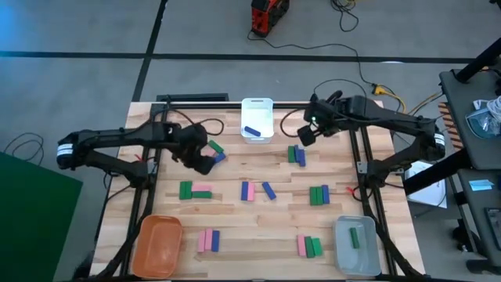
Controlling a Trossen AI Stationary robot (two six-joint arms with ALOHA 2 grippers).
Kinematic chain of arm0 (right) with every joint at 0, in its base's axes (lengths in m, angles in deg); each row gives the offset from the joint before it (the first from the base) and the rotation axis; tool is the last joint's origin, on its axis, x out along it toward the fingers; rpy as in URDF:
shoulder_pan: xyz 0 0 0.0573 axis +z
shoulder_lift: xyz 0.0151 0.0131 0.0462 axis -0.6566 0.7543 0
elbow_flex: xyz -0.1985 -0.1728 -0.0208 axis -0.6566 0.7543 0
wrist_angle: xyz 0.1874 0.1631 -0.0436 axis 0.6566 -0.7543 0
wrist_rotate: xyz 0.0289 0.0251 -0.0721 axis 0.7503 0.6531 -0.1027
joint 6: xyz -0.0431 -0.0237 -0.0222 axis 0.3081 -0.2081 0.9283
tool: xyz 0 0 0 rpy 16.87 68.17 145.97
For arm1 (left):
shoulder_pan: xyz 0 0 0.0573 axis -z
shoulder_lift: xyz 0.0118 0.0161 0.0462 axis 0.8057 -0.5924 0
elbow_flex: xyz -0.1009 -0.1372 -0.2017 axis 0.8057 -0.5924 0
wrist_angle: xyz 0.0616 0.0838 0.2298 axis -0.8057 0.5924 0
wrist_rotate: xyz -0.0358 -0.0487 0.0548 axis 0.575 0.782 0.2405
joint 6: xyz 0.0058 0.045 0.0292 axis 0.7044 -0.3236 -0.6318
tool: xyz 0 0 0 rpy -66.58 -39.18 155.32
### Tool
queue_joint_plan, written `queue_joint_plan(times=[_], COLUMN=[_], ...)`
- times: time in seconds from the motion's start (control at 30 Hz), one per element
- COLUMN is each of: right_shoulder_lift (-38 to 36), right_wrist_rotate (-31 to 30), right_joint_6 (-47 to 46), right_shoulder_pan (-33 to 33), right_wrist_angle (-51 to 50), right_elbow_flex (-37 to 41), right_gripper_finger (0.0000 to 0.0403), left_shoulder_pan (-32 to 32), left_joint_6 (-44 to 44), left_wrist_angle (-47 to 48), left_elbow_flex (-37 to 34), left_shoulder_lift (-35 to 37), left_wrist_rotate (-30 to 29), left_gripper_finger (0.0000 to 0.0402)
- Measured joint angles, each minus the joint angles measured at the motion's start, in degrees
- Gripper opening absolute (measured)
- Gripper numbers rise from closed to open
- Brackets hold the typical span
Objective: Sort blocks
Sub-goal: Put the green block into the gray bin
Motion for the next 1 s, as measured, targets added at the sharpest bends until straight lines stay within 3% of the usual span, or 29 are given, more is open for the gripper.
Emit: queue_joint_plan(times=[0.07, 0.2, 0.27, 0.6, 0.8, 1.0], right_shoulder_lift=[0.0, 0.0, 0.16, 0.96, 0.94, 0.94], right_wrist_rotate=[0.02, 0.0, -0.07, -1.43, -2.37, -2.35], right_joint_6=[5.59, 12.46, 13.7, 15.6, 9.24, 8.95], right_shoulder_pan=[-0.66, -0.93, -0.91, -0.89, -0.89, -0.86], right_wrist_angle=[1.24, 3.38, 5.12, 11.55, 11.83, 11.83], right_elbow_flex=[0.0, 0.0, 0.0, 0.0, 0.0, 0.0], right_gripper_finger=[0.0386, 0.0386, 0.0386, 0.0386, 0.0386, 0.0386], left_shoulder_pan=[0.97, 0.78, 1.02, 1.35, 3.12, 3.36], left_joint_6=[0.6, 19.88, 25.25, 25.55, 26.13, 26.14], left_wrist_angle=[2.52, 10.5, 11.74, 12.25, 10.67, 9.6], left_elbow_flex=[0.96, 1.65, 1.49, -3.16, -10.78, -13.39], left_shoulder_lift=[0.5, 0.55, 0.55, 2.07, 5.5, 9.08], left_wrist_rotate=[2.05, -0.3, -1.46, -7.0, -9.84, -14.51], left_gripper_finger=[0.0098, 0.0098, 0.0098, 0.0098, 0.0098, 0.0098])
